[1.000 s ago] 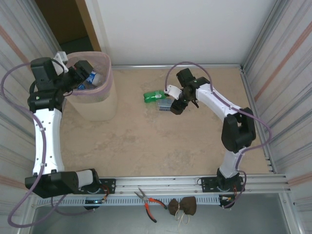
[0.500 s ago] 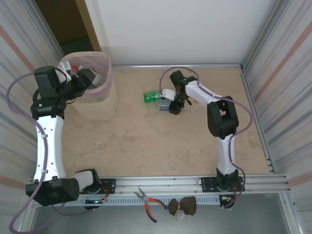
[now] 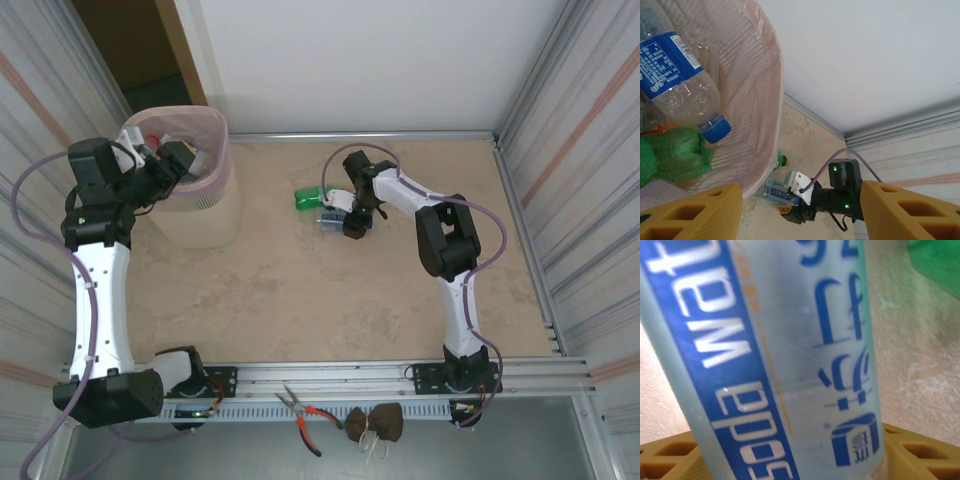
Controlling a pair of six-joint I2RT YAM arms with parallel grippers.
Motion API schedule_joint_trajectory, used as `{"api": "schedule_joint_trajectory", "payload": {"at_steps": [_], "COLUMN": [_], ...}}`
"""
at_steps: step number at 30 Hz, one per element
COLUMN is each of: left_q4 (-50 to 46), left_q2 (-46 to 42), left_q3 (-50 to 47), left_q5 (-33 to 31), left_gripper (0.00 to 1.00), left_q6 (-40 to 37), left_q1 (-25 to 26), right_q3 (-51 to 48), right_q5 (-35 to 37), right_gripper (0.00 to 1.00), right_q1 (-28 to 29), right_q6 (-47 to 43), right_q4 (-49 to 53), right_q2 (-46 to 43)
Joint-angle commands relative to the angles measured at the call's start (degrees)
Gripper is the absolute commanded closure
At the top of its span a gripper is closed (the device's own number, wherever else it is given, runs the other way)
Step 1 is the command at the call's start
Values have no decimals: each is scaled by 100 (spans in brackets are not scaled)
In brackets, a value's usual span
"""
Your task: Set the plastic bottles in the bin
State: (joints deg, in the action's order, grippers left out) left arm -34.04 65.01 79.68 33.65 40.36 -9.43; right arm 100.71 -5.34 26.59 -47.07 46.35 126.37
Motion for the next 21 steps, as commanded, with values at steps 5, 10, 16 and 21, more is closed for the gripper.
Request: {"api": "schedule_joint_trajectory", "payload": {"at_steps": [5, 10, 16, 21], "left_q4": [174, 274, 326, 604], "left_q2": [-133, -129, -150, -206], "left_q3": [-156, -216, -244, -297], "left_q5": [203, 262, 264, 298], "left_gripper": [36, 37, 38, 39], "left_q6": [94, 189, 102, -169], "left_q1": [-35, -35, 45, 341], "right_q3": [-366, -691, -1147, -1476], "right_q5": [-168, -213, -429, -908], "right_gripper": [39, 45, 50, 52], "right_q1": [117, 178, 190, 180], "right_q6": [-27, 120, 484, 925], "right_q4": [98, 9, -197, -360], "right_q2": [-142, -318, -822, -1425]}}
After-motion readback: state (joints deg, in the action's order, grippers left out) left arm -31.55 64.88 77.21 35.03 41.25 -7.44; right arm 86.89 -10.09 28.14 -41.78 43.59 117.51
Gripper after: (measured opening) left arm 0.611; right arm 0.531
